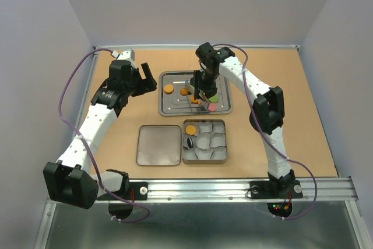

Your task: Pack the cookies

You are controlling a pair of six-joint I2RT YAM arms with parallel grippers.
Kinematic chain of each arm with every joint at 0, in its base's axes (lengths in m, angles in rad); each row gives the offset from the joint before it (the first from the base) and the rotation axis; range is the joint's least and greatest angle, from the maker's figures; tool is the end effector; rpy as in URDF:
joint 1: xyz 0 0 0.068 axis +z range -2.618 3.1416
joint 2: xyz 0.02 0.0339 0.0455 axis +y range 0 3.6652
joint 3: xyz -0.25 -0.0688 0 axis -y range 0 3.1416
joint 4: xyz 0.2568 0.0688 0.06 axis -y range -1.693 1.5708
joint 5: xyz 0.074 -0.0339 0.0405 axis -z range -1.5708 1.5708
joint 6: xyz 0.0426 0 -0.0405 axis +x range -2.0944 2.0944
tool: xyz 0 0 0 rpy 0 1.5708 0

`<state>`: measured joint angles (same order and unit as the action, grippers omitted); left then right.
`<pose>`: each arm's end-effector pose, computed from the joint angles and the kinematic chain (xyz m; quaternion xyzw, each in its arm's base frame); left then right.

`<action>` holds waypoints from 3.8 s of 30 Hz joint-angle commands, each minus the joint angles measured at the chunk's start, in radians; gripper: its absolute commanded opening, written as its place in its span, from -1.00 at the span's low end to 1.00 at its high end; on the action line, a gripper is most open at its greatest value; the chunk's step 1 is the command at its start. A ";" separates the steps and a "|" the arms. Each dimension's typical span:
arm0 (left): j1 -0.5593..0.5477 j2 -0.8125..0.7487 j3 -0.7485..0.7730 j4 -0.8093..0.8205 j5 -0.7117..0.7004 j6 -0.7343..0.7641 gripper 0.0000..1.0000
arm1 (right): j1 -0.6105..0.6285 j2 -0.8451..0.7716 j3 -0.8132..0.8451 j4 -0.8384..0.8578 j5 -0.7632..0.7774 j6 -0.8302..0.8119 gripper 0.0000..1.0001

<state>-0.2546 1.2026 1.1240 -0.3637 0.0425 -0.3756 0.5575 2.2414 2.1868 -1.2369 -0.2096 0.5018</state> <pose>0.2861 -0.0763 0.3365 -0.0397 0.8439 -0.1828 0.5028 0.3915 0.2546 0.2441 -0.0420 0.9840 0.1593 0.0671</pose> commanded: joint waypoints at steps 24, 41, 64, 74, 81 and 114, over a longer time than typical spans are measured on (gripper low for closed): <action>-0.003 -0.011 0.071 -0.018 -0.027 0.020 0.93 | 0.004 -0.164 0.056 0.022 0.021 0.037 -0.13; 0.003 -0.311 -0.109 0.220 -0.399 0.003 0.97 | 0.005 -0.701 -0.433 0.070 -0.037 0.041 -0.13; 0.002 -0.230 -0.115 0.207 -0.133 -0.066 0.97 | 0.269 -1.003 -0.900 0.142 -0.301 0.079 -0.13; 0.003 -0.301 -0.176 0.187 -0.147 -0.060 0.97 | 0.324 -1.005 -0.972 0.149 -0.267 0.115 -0.13; 0.002 -0.307 -0.184 0.183 -0.150 -0.052 0.97 | 0.352 -1.008 -1.013 0.175 -0.267 0.138 -0.13; 0.003 -0.322 -0.219 0.178 -0.128 -0.023 0.97 | 0.656 -0.881 -0.697 -0.010 0.030 0.253 0.06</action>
<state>-0.2535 0.8951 0.9081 -0.2153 -0.0978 -0.4126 1.0981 1.3174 1.3998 -1.1652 -0.2783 0.6930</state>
